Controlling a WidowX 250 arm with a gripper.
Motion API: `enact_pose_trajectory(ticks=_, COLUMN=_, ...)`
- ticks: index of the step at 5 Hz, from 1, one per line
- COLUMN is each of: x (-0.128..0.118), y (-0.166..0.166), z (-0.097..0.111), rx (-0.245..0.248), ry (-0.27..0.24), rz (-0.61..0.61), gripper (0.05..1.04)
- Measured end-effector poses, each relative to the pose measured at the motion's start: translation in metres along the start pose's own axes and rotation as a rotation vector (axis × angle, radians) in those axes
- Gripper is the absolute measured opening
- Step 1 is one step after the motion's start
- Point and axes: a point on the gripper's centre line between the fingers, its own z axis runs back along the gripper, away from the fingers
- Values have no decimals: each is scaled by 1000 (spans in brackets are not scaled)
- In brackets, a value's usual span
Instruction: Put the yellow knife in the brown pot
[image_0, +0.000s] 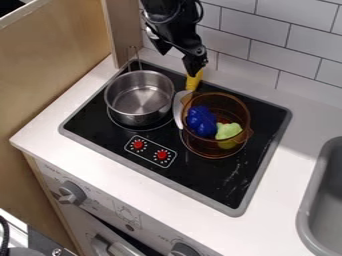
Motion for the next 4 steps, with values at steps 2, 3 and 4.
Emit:
enact_pose_trajectory(ticks=2, x=-9, y=-5, z=-21, rx=11, ry=48, rz=2, gripper=999)
enact_pose_trajectory(ticks=3, x=-6, y=-4, z=-28, rx=29, ry=38, rz=5, gripper=999)
enact_pose_trajectory(ticks=4, x=0, y=-6, z=-29, rx=44, ry=27, rz=4, gripper=999)
